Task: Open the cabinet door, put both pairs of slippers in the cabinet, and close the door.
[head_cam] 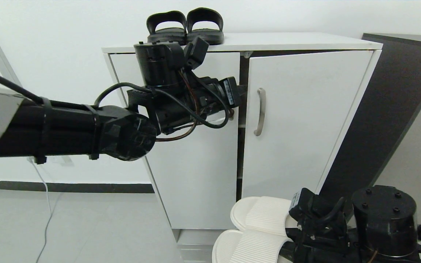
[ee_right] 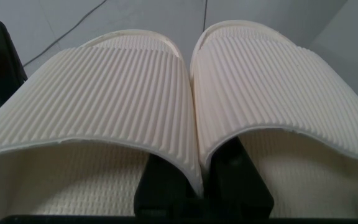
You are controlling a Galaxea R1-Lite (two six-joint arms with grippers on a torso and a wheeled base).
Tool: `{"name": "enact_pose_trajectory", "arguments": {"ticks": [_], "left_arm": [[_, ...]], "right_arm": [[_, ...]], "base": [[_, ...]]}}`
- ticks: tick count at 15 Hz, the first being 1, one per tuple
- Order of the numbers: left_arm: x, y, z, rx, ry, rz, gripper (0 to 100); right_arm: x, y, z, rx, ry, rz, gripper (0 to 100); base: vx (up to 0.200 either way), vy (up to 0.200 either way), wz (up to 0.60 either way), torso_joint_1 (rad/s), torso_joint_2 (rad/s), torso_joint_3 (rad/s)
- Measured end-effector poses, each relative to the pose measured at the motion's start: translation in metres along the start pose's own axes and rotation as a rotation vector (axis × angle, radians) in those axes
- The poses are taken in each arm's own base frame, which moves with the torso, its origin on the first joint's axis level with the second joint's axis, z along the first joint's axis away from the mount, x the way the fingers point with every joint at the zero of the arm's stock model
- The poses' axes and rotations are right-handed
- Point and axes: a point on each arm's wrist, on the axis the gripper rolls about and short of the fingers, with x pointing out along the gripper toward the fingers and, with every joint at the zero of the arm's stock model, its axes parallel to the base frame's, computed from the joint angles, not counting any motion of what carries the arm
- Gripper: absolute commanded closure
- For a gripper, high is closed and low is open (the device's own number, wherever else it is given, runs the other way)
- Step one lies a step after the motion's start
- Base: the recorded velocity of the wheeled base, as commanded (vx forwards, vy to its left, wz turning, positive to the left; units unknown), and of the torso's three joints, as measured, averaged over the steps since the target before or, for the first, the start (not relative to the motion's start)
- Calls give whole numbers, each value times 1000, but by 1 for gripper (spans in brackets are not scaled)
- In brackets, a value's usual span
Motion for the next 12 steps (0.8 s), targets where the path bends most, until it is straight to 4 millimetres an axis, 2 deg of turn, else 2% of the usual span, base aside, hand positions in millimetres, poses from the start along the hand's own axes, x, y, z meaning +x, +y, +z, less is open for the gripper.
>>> {"name": "enact_pose_trajectory", "arguments": {"ticks": [3,5,9,12], "left_arm": [[7,1,-7,-1,4,-6,100],[8,-6,-14,10,2,-28,100],[-1,-44,-31,19,24,-129,100],[-8,-71,-33,59,27,-200,100]], "right_arm": [[0,0,0,-1,1,0,100],[0,0,0,-2,2,2,100],[0,2,-3,-1,12,7,100],[1,3,-5,-2,21,11,100]], "base": [[-200,0,0,7,2,-2],[-200,0,0,-7,2,2],[-200,0,0,2,2,5],[0,0,0,0,0,0]]}}
